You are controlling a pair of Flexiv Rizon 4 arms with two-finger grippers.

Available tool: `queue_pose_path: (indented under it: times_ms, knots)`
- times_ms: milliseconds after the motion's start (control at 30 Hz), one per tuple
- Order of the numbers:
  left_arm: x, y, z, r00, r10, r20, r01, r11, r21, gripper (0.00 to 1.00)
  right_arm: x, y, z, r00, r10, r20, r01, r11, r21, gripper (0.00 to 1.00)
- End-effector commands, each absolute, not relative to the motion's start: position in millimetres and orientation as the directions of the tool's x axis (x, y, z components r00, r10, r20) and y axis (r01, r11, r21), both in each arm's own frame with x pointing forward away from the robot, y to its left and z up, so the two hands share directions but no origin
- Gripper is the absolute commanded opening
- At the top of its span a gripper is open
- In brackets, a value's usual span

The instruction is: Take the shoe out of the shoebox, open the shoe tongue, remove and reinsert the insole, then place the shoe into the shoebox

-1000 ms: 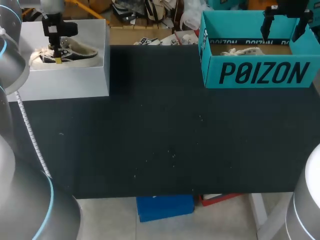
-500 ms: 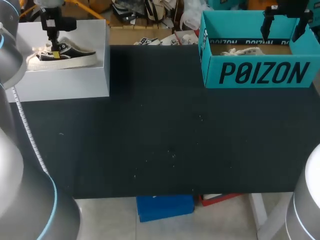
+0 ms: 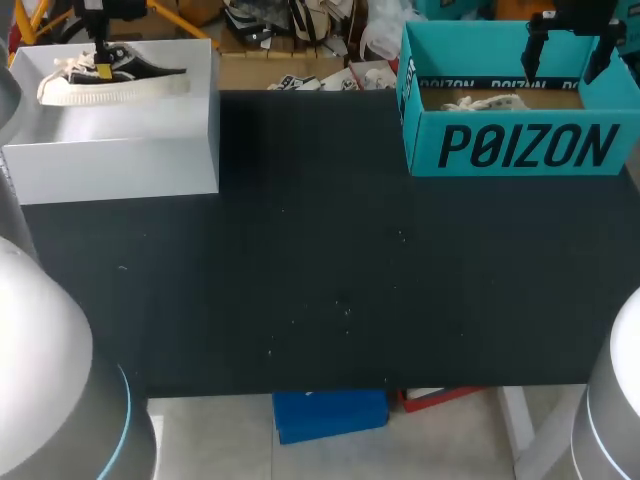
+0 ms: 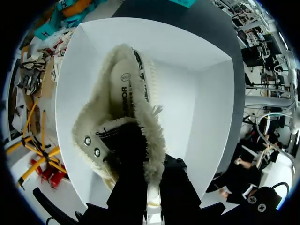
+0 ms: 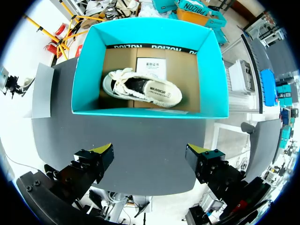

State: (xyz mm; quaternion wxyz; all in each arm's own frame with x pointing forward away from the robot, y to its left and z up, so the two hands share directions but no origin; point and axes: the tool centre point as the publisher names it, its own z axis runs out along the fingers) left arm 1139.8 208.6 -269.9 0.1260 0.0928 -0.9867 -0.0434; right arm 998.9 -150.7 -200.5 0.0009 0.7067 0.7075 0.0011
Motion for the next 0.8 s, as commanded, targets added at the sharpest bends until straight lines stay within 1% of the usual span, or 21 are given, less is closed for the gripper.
queue_pose_path:
  times_ms: [33,233,400,633,800]
  knots:
    - [1112,203,-192,-0.975,-0.198,0.104,-0.189,0.978,0.092,0.00,999,-150,-200,-0.001,1.000,0.000,1.000,0.001,0.002,1.00]
    - [1097,183,-135,-0.980,-0.197,0.000,-0.196,0.979,0.062,0.00,999,-150,-200,-0.001,1.000,0.000,1.000,0.001,0.002,1.00]
    - [1078,153,-100,-0.978,-0.166,-0.125,-0.171,0.985,0.034,0.00,999,-150,-200,-0.001,1.000,0.000,1.000,0.001,0.002,1.00]
    - [1046,104,-86,-0.946,-0.103,-0.306,-0.117,0.993,0.026,0.00,999,-150,-200,-0.001,1.000,0.000,1.000,0.001,0.002,1.00]
    - [1025,77,-89,-0.937,-0.092,-0.337,-0.093,0.996,-0.014,0.00,999,-150,-200,-0.001,1.000,0.000,1.000,0.001,0.002,1.00]
